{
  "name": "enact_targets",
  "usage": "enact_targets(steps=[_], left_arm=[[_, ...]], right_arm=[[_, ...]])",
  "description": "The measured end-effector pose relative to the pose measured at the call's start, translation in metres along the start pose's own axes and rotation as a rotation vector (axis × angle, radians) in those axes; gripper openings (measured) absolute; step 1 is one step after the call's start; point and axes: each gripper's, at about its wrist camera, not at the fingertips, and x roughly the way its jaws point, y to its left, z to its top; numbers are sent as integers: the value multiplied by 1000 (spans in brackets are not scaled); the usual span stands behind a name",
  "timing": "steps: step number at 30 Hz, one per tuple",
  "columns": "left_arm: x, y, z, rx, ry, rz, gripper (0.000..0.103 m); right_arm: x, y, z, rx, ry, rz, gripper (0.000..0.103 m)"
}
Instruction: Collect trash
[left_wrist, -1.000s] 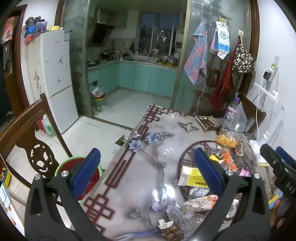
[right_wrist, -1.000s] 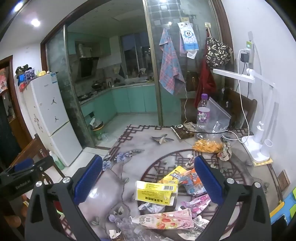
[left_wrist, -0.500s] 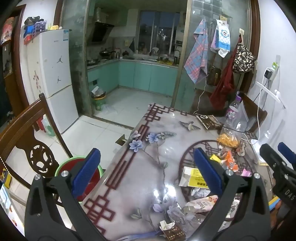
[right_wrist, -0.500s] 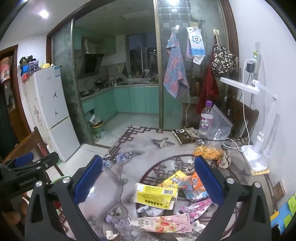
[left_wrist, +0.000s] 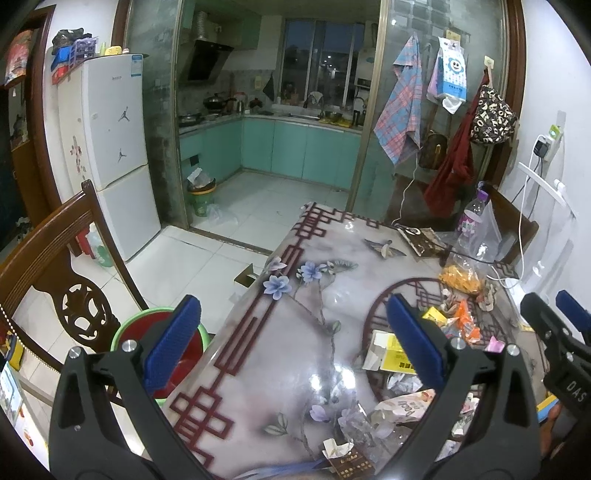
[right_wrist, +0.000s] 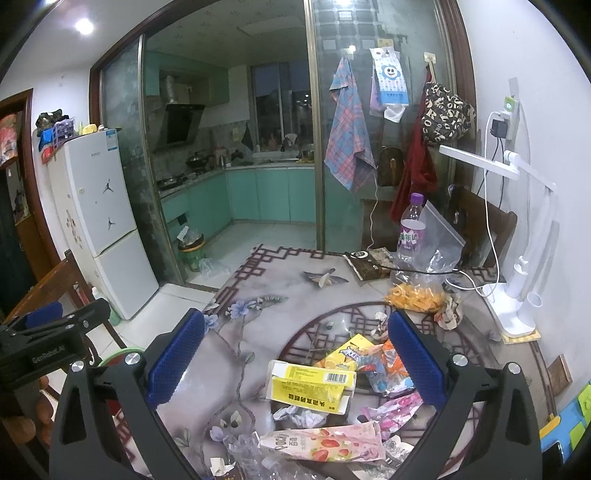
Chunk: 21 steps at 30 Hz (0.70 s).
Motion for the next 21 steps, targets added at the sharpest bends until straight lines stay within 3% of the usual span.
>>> enact_targets(steps=[21], left_arm=[[-4,8,-1,-14,2,10,99]], right_arm=[[-1,8,0,1,18,16,96]])
